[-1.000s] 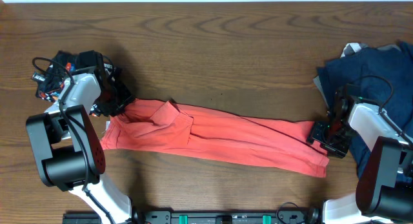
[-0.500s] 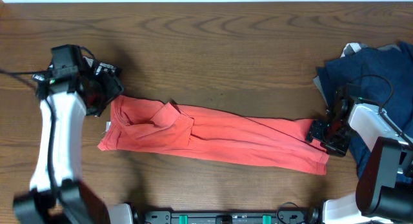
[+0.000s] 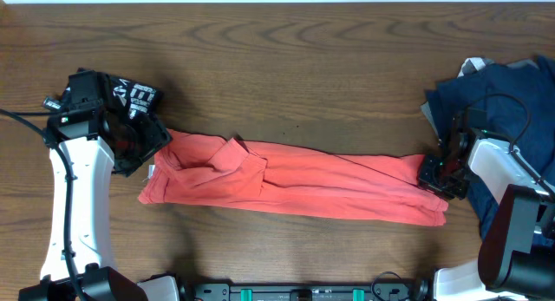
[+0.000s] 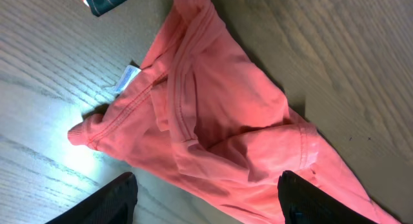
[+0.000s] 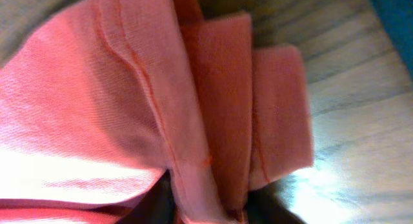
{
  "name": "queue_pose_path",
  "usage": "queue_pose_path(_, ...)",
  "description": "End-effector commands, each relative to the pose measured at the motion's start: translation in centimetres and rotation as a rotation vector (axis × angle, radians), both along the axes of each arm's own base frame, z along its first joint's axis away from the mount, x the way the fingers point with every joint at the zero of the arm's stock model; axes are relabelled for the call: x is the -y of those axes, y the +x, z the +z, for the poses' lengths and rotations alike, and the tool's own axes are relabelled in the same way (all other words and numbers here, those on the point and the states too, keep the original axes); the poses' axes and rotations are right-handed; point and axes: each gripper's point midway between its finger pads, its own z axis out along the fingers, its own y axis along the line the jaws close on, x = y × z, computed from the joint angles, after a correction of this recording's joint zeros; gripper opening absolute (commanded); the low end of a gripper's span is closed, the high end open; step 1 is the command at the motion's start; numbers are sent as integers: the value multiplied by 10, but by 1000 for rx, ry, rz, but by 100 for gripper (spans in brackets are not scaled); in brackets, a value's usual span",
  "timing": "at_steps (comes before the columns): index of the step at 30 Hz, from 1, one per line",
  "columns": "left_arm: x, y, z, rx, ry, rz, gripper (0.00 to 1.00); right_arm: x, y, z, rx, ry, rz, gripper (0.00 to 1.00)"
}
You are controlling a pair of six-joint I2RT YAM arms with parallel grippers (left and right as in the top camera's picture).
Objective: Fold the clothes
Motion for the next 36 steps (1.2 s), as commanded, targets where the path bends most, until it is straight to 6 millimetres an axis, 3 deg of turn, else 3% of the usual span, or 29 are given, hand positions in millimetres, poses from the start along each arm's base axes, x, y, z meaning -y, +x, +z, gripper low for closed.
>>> queue_pose_path(1,-1,-4,-2,-13,16,-23,71,-1,-23,-26,-97,7,0,18)
queue_pose_path(5,0,-6,-2,-20,15,-28,71,1,-21,-26,-90,-3,1,1)
queue_pose_path(9,1,-10,-3,-36,16,-51,71,14,-18,-15,-113,-57,-25,1)
queue_pose_path(14,-2,-18,-6,-72,33,-46,71,35,1,36,-133,-142,-54,1)
queue_pose_path(17,-2,-20,-6,-79,31,-46,71,35,19,70,-77,-152,-39,1)
queue_pose_path(20,-2,-20,-6,-78,31,-45,71,12,33,96,-15,-105,54,1)
queue_pose_path(23,-1,-20,-6,-79,31,-46,71,-21,30,105,-18,-63,137,1)
queue_pose_path(28,-1,-22,-6,-87,28,-46,70,-77,21,97,-60,-24,200,2)
queue_pose_path(36,-1,-23,-6,-92,27,-46,71,-150,28,80,-20,-5,261,4)
